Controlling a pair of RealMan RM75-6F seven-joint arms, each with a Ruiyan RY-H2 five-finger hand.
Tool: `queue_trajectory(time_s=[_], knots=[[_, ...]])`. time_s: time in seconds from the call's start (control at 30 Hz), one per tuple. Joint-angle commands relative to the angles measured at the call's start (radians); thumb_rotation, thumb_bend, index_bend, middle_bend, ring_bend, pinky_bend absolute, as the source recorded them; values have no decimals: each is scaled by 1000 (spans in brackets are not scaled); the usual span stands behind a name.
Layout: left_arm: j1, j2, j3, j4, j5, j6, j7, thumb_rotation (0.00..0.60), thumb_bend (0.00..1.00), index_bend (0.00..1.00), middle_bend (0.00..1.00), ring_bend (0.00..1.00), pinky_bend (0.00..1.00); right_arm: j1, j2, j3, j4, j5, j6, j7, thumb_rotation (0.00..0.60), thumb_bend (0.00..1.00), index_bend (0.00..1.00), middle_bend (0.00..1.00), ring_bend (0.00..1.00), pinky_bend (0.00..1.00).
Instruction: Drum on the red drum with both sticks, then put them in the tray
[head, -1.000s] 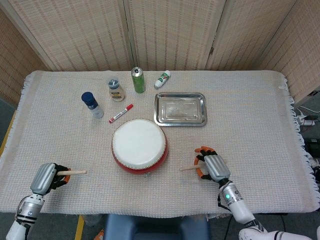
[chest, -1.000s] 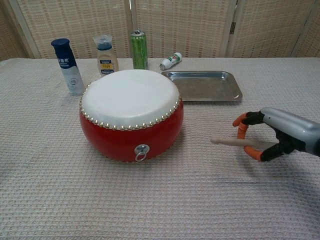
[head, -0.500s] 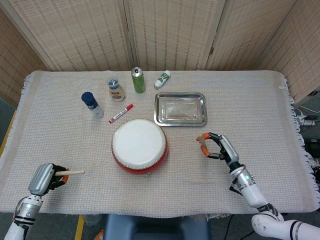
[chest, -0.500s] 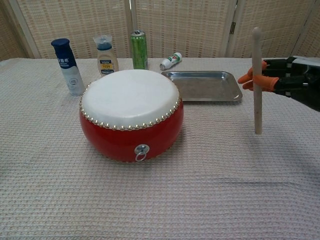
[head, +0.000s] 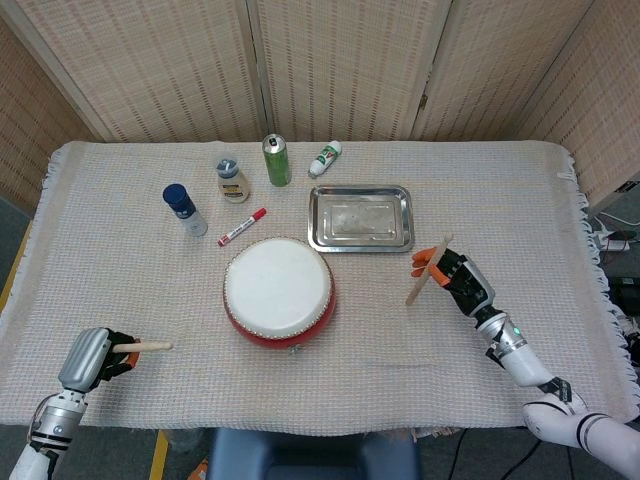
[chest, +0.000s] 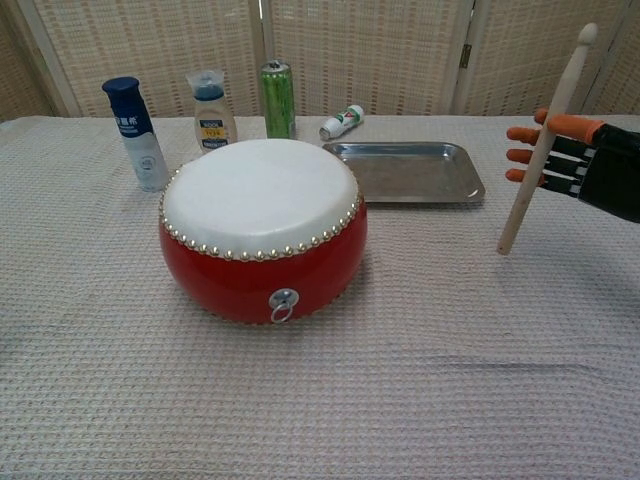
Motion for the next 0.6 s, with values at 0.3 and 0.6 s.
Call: queue_trajectory(time_s=[0.3,0.6], knots=[[1,3,3,1,-1,-3,-1,600,595,1000,1000,1000,1000,60,-149,-122,315,-71,112,234,492,380,433,398,380,406],[5,12,8,-12,9,10,5,600,595,1000,1000,1000,1000,35,-157,-173,337,-70,194,221,491,373,511,447,454,502]])
